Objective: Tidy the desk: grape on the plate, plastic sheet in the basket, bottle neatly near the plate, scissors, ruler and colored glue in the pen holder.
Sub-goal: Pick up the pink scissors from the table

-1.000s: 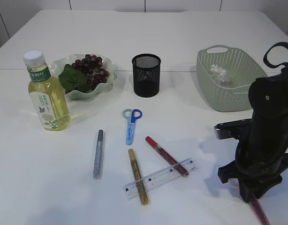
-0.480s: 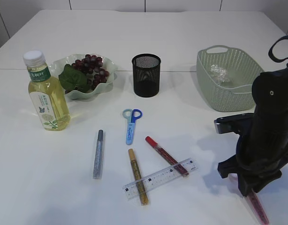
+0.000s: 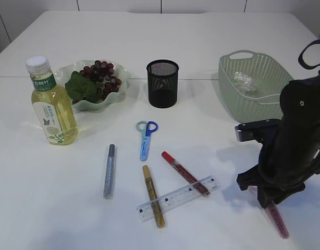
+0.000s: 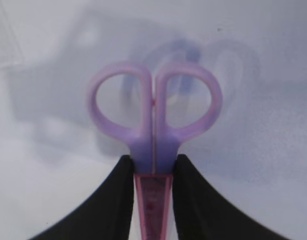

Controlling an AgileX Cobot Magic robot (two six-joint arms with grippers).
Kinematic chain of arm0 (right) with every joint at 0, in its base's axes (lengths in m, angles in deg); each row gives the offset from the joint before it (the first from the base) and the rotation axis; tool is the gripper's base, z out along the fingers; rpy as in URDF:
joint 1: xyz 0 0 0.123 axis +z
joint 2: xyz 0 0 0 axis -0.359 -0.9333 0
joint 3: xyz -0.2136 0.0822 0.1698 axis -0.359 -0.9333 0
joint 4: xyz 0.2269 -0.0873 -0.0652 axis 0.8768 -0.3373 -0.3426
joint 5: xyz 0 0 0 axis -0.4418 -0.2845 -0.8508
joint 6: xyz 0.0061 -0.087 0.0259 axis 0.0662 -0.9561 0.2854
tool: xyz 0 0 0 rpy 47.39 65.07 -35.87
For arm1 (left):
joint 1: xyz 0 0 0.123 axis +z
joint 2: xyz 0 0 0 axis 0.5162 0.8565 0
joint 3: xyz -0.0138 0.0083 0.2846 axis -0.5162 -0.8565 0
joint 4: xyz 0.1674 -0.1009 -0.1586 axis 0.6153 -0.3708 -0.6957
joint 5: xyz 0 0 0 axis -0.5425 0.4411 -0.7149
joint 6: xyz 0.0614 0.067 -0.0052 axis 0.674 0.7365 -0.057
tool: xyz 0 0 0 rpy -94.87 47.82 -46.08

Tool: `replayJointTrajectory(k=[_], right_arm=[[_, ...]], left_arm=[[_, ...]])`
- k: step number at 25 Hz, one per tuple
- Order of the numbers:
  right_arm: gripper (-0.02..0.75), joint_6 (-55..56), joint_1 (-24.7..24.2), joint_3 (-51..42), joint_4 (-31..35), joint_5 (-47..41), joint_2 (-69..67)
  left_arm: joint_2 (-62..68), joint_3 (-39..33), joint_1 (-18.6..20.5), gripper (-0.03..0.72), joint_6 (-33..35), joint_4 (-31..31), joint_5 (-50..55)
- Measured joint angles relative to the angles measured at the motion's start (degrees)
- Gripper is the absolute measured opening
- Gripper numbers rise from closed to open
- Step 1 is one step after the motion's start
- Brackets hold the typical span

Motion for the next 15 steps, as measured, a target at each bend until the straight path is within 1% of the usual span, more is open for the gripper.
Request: replayJointTrajectory(k=[8, 15], right_arm=[[0.218, 0.0, 0.0, 0.0, -0.32, 4.24, 0.0], [0.218, 0.0, 0.0, 0.0, -1.29, 5.67, 0.0]], left_arm=[[0.0, 0.0, 0.0, 0.435, 0.0, 0.0, 0.0], [0.0, 0.0, 0.0, 0.435, 0.0, 0.0, 0.0]])
